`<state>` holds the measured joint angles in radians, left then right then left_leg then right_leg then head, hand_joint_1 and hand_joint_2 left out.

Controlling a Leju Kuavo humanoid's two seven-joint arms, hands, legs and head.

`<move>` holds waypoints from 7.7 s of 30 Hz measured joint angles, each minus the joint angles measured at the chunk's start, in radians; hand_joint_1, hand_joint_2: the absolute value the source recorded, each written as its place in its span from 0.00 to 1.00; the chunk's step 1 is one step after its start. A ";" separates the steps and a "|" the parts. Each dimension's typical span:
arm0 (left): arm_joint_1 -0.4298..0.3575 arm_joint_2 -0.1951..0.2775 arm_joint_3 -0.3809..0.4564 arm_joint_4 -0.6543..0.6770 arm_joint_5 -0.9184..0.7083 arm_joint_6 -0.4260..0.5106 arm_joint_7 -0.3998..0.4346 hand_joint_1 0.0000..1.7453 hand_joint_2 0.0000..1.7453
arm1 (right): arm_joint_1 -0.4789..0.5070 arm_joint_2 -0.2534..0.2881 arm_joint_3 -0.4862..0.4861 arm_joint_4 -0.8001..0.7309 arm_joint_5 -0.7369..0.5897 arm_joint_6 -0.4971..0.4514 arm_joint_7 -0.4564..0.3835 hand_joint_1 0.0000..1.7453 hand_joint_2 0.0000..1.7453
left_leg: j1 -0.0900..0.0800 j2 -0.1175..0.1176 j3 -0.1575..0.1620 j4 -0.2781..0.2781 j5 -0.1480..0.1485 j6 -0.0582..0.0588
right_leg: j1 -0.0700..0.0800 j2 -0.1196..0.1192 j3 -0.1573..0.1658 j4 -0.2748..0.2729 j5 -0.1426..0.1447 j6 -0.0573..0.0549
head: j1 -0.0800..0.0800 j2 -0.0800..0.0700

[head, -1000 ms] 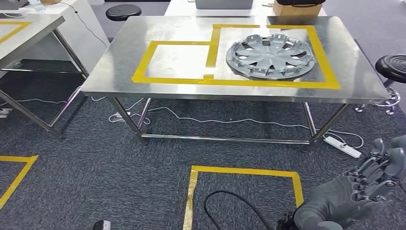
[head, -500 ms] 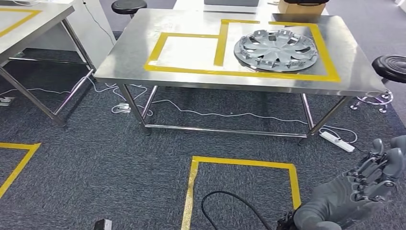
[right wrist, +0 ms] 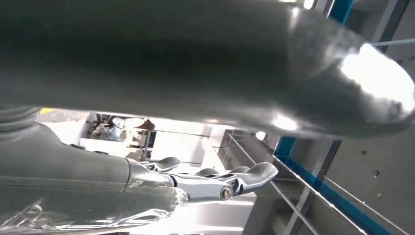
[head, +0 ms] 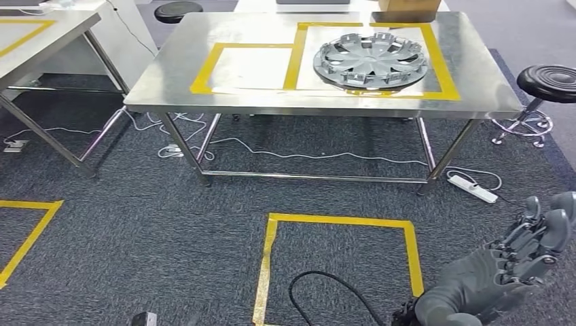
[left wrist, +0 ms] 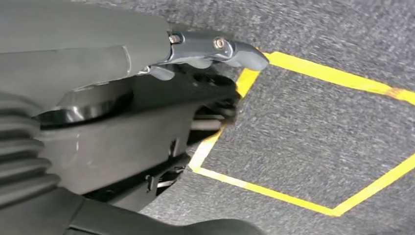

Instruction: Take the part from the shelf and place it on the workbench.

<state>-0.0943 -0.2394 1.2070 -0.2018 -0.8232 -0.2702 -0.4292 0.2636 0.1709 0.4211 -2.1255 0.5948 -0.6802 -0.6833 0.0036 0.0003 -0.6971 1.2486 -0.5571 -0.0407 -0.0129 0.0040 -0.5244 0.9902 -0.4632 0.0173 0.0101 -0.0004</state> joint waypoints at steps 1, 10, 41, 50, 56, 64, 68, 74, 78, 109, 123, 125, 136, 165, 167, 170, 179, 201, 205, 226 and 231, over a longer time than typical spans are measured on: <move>0.000 0.000 0.000 0.000 0.000 0.000 0.000 0.00 0.00 | 0.000 0.000 0.000 0.000 0.000 0.000 0.000 0.00 0.00 | 0.000 0.000 0.003 0.013 0.004 0.002 | 0.001 0.000 -0.007 0.000 0.005 0.000 | 0.000 0.000; 0.000 -0.001 0.000 0.000 -0.005 0.000 0.000 0.00 0.00 | 0.000 0.000 -0.001 0.000 -0.007 0.000 -0.001 0.00 0.00 | -0.005 0.000 0.176 -0.288 0.108 0.042 | 0.009 0.002 -0.038 0.011 0.022 0.034 | 0.001 0.000; -0.001 -0.001 -0.008 0.000 -0.060 0.092 0.076 0.00 0.00 | -0.008 0.005 -0.009 -0.011 -0.009 0.000 -0.004 0.00 0.00 | 0.001 -0.004 0.155 -0.270 0.109 0.040 | 0.004 0.003 -0.045 0.023 0.015 0.040 | 0.002 0.000; -0.002 -0.002 -0.058 0.000 -0.152 0.203 0.179 0.00 0.00 | -0.027 0.004 -0.001 -0.011 0.014 0.000 0.002 0.00 0.00 | -0.008 -0.003 0.150 -0.269 0.118 0.058 | 0.007 0.001 -0.069 0.123 -0.023 0.032 | 0.010 0.000; -0.002 -0.003 -0.101 0.000 -0.209 0.235 0.216 0.00 0.00 | -0.033 0.004 0.002 -0.011 0.020 0.000 0.006 0.00 0.00 | -0.009 -0.002 0.137 -0.256 0.114 0.027 | 0.010 0.005 -0.019 0.010 0.014 0.011 | 0.007 0.000; 0.000 -0.003 -0.148 0.000 -0.243 0.258 0.234 0.00 0.00 | -0.034 0.007 0.002 -0.011 0.018 0.000 0.005 0.00 0.00 | 0.005 -0.008 0.054 -0.053 0.038 -0.002 | -0.001 0.040 -0.035 0.007 0.030 0.006 | 0.002 0.000; 0.000 -0.005 -0.153 0.000 -0.244 0.259 0.234 0.00 0.00 | -0.036 0.008 0.002 -0.011 0.018 0.000 0.005 0.00 0.00 | 0.016 -0.068 0.156 -0.258 0.102 0.006 | -0.001 0.080 -0.049 0.013 0.037 0.028 | 0.000 0.000; 0.000 -0.008 -0.156 0.000 -0.245 0.265 0.234 0.00 0.00 | -0.036 0.009 -0.002 -0.014 0.019 0.000 0.005 0.00 0.00 | 0.010 -0.011 0.154 -0.263 0.106 0.051 | -0.003 0.025 -0.124 0.147 -0.042 0.054 | 0.010 0.000; 0.004 -0.008 -0.156 0.000 -0.244 0.268 0.233 0.00 0.00 | -0.035 0.009 -0.003 -0.014 0.022 0.000 0.005 0.00 0.00 | 0.003 0.039 0.155 -0.262 0.103 0.055 | -0.002 0.003 -0.183 0.294 -0.090 0.055 | 0.011 0.000; 0.006 -0.011 -0.156 0.000 -0.242 0.276 0.240 0.00 0.00 | -0.031 0.018 -0.012 -0.022 0.036 0.000 0.005 0.00 0.00 | 0.008 0.052 0.158 -0.256 0.098 0.049 | -0.006 -0.001 -0.193 0.281 -0.070 0.056 | 0.017 0.000; 0.005 -0.009 -0.154 0.000 -0.230 0.258 0.222 0.00 0.00 | -0.031 0.019 -0.011 -0.023 0.036 0.000 0.005 0.00 0.00 | 0.005 0.007 0.040 0.033 -0.052 -0.001 | -0.005 0.041 -0.072 0.030 0.039 0.005 | 0.006 0.000; 0.005 -0.008 -0.154 0.000 -0.230 0.257 0.222 0.00 0.00 | -0.031 0.019 -0.011 -0.023 0.036 0.000 0.005 0.00 0.00 | 0.006 -0.002 0.065 -0.032 0.009 0.002 | -0.006 0.071 -0.072 0.031 0.042 0.009 | 0.007 0.000; 0.005 -0.010 -0.153 0.000 -0.231 0.255 0.219 0.00 0.00 | -0.031 0.018 -0.011 -0.025 0.035 0.000 0.005 0.00 0.00 | 0.009 -0.007 0.159 -0.258 0.099 0.045 | -0.007 0.020 -0.176 0.199 -0.044 0.060 | 0.019 0.000; 0.000 -0.007 -0.151 0.000 -0.243 0.254 0.213 0.00 0.00 | -0.037 0.020 -0.015 -0.032 0.058 0.000 0.013 0.00 0.00 | 0.011 -0.012 0.139 -0.246 0.107 0.040 | -0.005 0.033 -0.105 0.087 0.007 0.050 | 0.007 0.000; 0.001 -0.007 -0.151 0.000 -0.243 0.254 0.213 0.00 0.00 | -0.036 0.020 -0.016 -0.032 0.061 0.000 0.013 0.00 0.00 | 0.008 -0.005 0.139 -0.246 0.107 0.047 | -0.003 0.011 -0.163 0.218 -0.061 0.052 | 0.012 0.000; 0.003 -0.006 -0.151 0.000 -0.243 0.254 0.213 0.00 0.00 | -0.035 0.020 -0.018 -0.033 0.066 0.000 0.013 0.00 0.00 | 0.003 0.004 0.140 -0.246 0.106 0.050 | -0.002 0.006 -0.204 0.317 -0.086 0.047 | 0.011 0.000; 0.001 -0.008 -0.150 0.000 -0.242 0.253 0.213 0.00 0.00 | -0.036 0.021 -0.017 -0.034 0.048 0.000 0.011 0.00 0.00 | -0.001 0.009 0.141 -0.237 0.094 0.015 | 0.010 0.004 -0.058 0.034 0.024 0.009 | 0.009 0.000; 0.005 -0.008 -0.145 0.000 -0.242 0.253 0.212 0.00 0.00 | -0.036 0.021 -0.014 -0.035 0.045 0.000 0.008 0.00 0.00 | 0.006 0.010 0.151 -0.257 0.105 0.048 | 0.001 0.004 -0.205 0.300 -0.076 0.051 | 0.018 0.000; 0.004 -0.009 -0.145 0.000 -0.243 0.253 0.212 0.00 0.00 | -0.035 0.021 -0.017 -0.039 0.060 0.000 0.010 0.00 0.00 | 0.001 0.013 0.158 -0.254 0.099 0.035 | 0.003 -0.009 -0.066 0.061 0.017 0.039 | 0.018 0.000; 0.000 -0.010 -0.099 0.000 -0.187 0.241 0.225 0.00 0.00 | -0.033 0.026 -0.029 -0.045 0.068 0.000 0.014 0.00 0.00 | 0.006 0.000 0.135 -0.254 0.117 0.040 | 0.004 0.012 -0.087 0.083 -0.003 0.040 | 0.008 0.000; 0.000 -0.010 -0.094 0.000 -0.180 0.242 0.230 0.00 0.00 | -0.032 0.027 -0.035 -0.045 0.053 0.000 0.009 0.00 0.00 | 0.004 0.003 0.136 -0.254 0.117 0.049 | 0.004 0.006 -0.216 0.352 -0.113 0.048 | 0.015 0.000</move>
<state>-0.0945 -0.2499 1.1127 -0.2018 -1.0033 -0.0286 -0.1992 0.2314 0.1984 0.3859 -2.1700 0.6481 -0.6806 -0.6740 0.0071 0.0037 -0.5613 0.9945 -0.4404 0.0081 -0.0094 0.0098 -0.7408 1.3417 -0.5758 0.0649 0.0256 -0.0004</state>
